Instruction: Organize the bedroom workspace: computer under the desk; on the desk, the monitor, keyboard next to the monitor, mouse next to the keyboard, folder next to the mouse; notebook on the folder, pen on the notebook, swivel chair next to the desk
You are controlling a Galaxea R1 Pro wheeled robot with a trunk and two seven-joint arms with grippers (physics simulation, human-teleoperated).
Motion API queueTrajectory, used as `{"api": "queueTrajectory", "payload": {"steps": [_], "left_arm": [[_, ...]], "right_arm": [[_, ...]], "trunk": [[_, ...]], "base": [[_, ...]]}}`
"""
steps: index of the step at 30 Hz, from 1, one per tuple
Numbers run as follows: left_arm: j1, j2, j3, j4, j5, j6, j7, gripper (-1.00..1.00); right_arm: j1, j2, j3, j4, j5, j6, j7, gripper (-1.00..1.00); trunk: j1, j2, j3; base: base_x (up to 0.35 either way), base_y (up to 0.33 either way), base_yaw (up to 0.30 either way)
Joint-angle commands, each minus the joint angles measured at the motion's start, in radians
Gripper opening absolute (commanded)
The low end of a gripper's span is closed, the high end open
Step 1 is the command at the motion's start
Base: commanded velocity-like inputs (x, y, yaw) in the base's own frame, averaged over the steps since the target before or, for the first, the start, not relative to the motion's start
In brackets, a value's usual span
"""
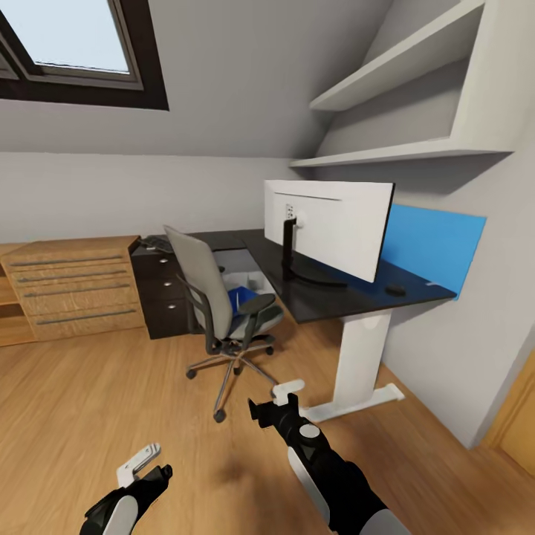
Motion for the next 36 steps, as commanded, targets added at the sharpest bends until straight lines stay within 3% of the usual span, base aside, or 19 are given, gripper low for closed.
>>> {"api": "queueTrajectory", "payload": {"steps": [1, 20, 31, 36], "left_arm": [[-0.001, -0.001, 0.001, -0.001, 0.010, 0.002, 0.007, 1.00], [-0.001, -0.001, 0.001, -0.001, 0.010, 0.002, 0.007, 1.00], [-0.001, -0.001, 0.003, 0.019, 0.011, 0.002, 0.007, 1.00], [-0.001, -0.001, 0.001, 0.020, 0.010, 0.002, 0.007, 1.00]], "right_arm": [[-0.001, 0.000, 0.002, -0.001, -0.008, 0.004, -0.007, 1.00], [-0.001, 0.000, 0.002, -0.001, -0.008, 0.002, -0.009, 1.00], [-0.001, 0.000, 0.002, -0.001, -0.008, -0.003, -0.008, 1.00], [-0.001, 0.000, 0.004, 0.005, -0.010, -0.039, -0.009, 1.00]], "trunk": [[0.000, 0.000, -0.001], [0.000, 0.000, -0.001], [0.000, 0.000, -0.001], [0.000, 0.000, -0.001]], "base": [[0.290, 0.218, 0.000], [0.295, 0.206, 0.000], [0.163, 0.066, 0.000], [0.256, 0.137, 0.000]]}}
